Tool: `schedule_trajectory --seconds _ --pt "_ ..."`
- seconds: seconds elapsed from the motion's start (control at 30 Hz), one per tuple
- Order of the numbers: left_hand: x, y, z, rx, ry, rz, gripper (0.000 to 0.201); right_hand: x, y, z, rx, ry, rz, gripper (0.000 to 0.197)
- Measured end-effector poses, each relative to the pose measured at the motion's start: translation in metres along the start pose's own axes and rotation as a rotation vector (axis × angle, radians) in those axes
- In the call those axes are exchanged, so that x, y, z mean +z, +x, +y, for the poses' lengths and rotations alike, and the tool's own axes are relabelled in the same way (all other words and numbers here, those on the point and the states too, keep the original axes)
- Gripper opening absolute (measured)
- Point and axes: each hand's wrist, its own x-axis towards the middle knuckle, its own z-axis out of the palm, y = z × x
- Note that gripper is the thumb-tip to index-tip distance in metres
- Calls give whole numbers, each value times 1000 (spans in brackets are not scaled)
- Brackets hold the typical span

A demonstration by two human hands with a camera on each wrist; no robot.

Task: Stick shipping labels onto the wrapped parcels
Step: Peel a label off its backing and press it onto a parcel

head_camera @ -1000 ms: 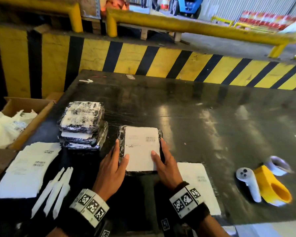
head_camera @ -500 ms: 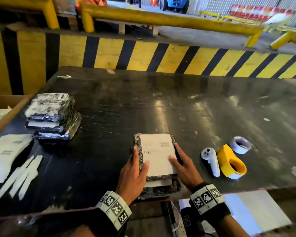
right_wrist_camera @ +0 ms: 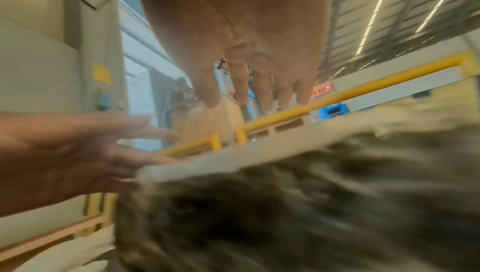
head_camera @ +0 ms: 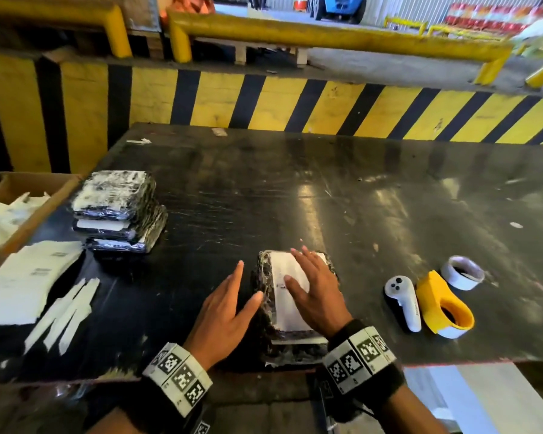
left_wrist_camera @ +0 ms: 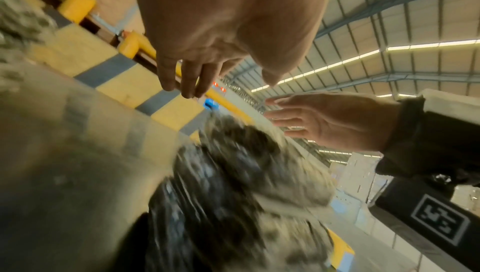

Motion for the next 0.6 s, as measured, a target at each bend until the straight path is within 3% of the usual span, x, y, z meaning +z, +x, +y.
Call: schedule_trajectory --seconds 0.17,0.33,0.5,0.6 --pt "-74 3 -44 10 216 140 65 61 46 -81 -193 -102 -248 59" --pt "-164 -6 -130 -131 316 318 61 154 87 -148 -292 -134 -390 59" --pt "-247 -23 -233 -262 338 407 91 256 123 -213 -381 -141 -530 68" --pt "-286 -22 -288 -318 335 433 95 311 142 -248 -347 -169 -634 62"
